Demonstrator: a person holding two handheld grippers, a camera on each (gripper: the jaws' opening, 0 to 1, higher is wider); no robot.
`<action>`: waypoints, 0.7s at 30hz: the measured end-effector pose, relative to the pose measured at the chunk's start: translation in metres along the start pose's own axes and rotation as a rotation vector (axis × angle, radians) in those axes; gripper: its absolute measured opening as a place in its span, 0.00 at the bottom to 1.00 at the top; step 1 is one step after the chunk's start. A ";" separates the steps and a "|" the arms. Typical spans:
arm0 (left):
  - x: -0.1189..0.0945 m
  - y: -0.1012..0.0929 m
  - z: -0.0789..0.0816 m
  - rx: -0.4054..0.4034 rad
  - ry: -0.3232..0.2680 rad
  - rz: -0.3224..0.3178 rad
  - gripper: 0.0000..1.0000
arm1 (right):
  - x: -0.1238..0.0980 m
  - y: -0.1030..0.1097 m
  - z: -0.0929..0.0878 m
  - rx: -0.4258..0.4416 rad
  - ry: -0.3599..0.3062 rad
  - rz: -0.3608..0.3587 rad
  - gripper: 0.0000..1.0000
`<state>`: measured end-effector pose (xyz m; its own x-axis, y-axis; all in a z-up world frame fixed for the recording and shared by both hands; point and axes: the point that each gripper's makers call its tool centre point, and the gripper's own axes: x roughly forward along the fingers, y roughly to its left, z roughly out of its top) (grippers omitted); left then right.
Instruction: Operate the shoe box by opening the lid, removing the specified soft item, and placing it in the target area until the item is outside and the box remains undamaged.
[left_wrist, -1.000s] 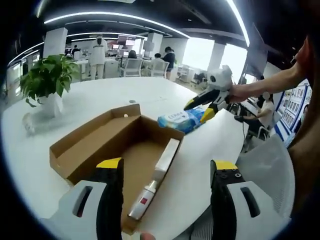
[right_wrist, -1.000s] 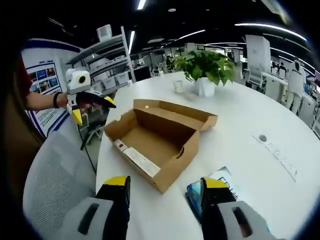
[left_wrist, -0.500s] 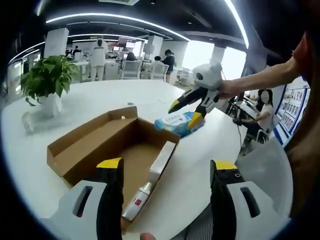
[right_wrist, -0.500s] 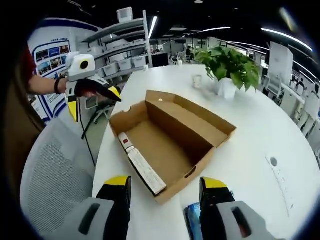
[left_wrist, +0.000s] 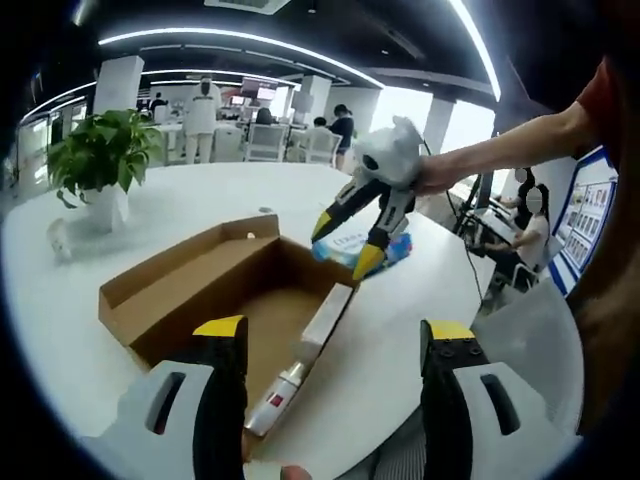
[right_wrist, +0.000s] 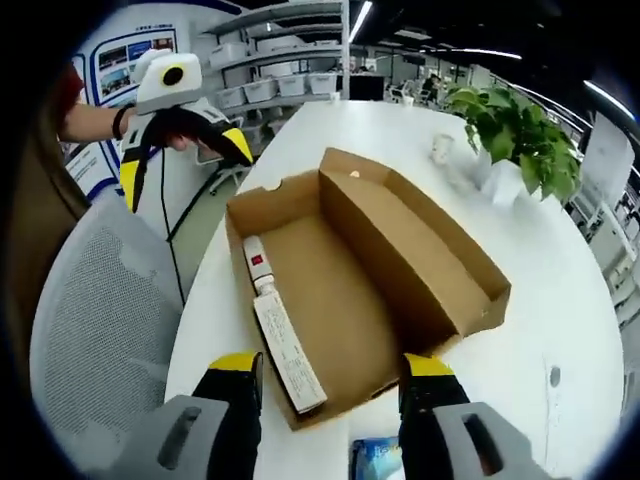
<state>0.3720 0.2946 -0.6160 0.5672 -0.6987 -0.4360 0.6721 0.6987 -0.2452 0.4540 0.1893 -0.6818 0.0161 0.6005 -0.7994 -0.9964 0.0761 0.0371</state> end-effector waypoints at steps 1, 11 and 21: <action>0.000 0.000 0.000 0.000 0.000 0.001 0.70 | 0.002 -0.001 0.000 -0.006 0.008 0.003 0.52; -0.005 0.000 -0.005 -0.006 0.000 0.003 0.70 | 0.021 -0.004 -0.001 -0.092 0.097 0.052 0.53; -0.012 0.004 -0.008 -0.016 -0.006 0.014 0.70 | 0.043 -0.002 -0.011 -0.179 0.185 0.102 0.53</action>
<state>0.3642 0.3071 -0.6191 0.5792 -0.6899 -0.4342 0.6568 0.7105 -0.2527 0.4555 0.2059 -0.7228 -0.0842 0.4411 -0.8935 -0.9912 -0.1290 0.0297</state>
